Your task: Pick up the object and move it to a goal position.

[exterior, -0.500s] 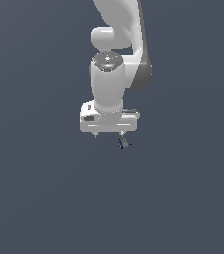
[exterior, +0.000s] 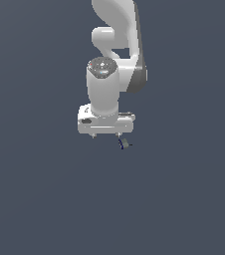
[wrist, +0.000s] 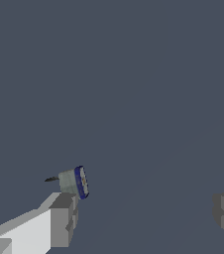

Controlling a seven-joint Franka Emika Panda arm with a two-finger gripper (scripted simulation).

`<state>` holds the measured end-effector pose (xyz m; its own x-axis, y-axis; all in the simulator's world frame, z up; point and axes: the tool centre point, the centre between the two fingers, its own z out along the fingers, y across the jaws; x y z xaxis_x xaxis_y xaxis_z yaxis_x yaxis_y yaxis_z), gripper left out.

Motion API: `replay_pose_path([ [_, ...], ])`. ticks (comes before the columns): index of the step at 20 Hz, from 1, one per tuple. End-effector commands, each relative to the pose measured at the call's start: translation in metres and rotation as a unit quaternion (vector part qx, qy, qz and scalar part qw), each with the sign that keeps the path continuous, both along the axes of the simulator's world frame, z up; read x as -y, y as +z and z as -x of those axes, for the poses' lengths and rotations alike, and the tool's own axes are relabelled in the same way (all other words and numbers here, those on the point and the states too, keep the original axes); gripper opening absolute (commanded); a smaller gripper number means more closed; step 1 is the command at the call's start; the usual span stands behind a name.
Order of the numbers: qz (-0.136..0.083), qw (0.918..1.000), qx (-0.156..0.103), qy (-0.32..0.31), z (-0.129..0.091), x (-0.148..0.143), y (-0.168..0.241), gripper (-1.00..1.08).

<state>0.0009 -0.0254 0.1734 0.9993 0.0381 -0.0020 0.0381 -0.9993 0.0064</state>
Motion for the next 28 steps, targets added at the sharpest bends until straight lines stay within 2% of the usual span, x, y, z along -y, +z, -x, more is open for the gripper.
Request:
replay_pose_path([
  [1,0.0,1.0,-0.002,0.002,0.001,0.003,-0.002,1.0],
  [9,-0.001,1.0,-0.001,-0.009,0.002,0.0,-0.004,1.0],
  [18,-0.003,0.9977,-0.001,-0.067,0.005,-0.011,-0.015,1.0],
  [23,-0.005,0.9927,-0.002,-0.12,0.009,-0.021,-0.024,1.0],
  [28,-0.006,0.9836,-0.002,-0.18,0.014,-0.032,-0.035,1.0],
])
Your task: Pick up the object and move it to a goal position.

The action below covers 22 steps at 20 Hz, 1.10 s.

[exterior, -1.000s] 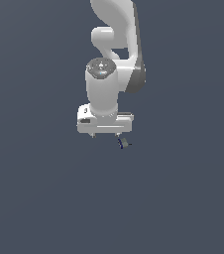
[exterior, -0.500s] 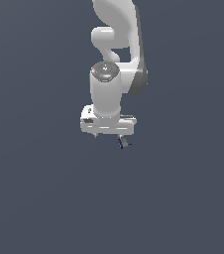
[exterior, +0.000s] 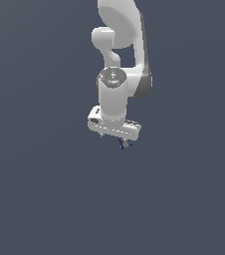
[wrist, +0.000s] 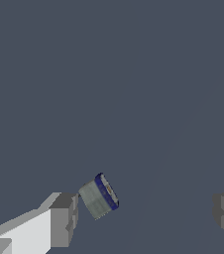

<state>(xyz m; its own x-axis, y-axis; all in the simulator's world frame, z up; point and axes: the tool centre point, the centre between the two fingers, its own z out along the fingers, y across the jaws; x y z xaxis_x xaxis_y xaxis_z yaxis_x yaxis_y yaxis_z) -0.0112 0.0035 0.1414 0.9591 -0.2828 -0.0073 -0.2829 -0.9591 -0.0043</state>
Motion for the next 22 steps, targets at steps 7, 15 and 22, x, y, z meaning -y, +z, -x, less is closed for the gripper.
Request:
replay_pose_path([
  [7,-0.001,0.9946,-0.001,-0.104,0.009,-0.018,-0.018,1.0],
  [15,-0.002,0.9797,-0.002,-0.201,0.018,-0.033,-0.034,1.0],
  [22,-0.001,0.9588,-0.002,-0.284,0.026,-0.045,-0.048,1.0],
])
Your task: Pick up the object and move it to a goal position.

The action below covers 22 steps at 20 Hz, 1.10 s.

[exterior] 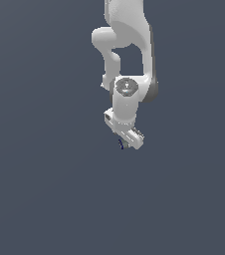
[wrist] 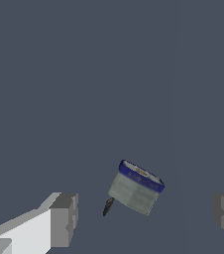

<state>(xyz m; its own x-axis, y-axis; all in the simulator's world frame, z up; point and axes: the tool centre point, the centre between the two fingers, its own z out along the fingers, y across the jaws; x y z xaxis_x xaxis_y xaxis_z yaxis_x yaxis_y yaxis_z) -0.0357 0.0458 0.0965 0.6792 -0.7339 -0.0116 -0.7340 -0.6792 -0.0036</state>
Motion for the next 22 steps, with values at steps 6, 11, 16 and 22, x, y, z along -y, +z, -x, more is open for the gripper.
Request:
replay_pose_path([
  [6,0.002,0.9957,0.0,-0.093,0.01,-0.012,-0.014,1.0],
  [11,0.003,0.9887,0.0,-0.15,0.016,-0.019,-0.023,1.0],
  [16,0.005,0.9814,0.001,-0.192,0.021,-0.023,-0.029,1.0],
  [22,0.006,0.9751,0.001,-0.222,0.025,-0.027,-0.033,1.0],
])
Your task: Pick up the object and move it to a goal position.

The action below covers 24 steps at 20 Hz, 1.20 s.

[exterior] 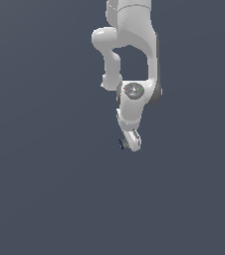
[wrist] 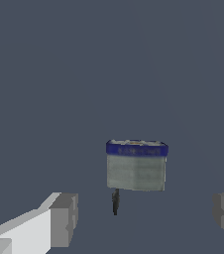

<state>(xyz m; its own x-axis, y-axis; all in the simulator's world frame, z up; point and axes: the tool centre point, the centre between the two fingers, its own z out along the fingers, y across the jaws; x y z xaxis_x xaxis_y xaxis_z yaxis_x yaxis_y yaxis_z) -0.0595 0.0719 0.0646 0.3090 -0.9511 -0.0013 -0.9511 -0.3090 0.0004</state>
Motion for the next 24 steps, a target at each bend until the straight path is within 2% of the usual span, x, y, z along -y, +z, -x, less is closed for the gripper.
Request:
replay_pose_path([
  [1,0.0,1.0,0.0,-0.01,0.001,-0.001,-0.001,1.0],
  [9,0.0,0.9999,0.0,-0.013,0.002,-0.001,-0.005,1.0],
  [19,0.0,0.9999,0.0,-0.015,0.003,-0.001,-0.045,1.0],
  [24,0.0,0.9999,0.0,-0.015,0.002,-0.001,-0.052,1.0],
])
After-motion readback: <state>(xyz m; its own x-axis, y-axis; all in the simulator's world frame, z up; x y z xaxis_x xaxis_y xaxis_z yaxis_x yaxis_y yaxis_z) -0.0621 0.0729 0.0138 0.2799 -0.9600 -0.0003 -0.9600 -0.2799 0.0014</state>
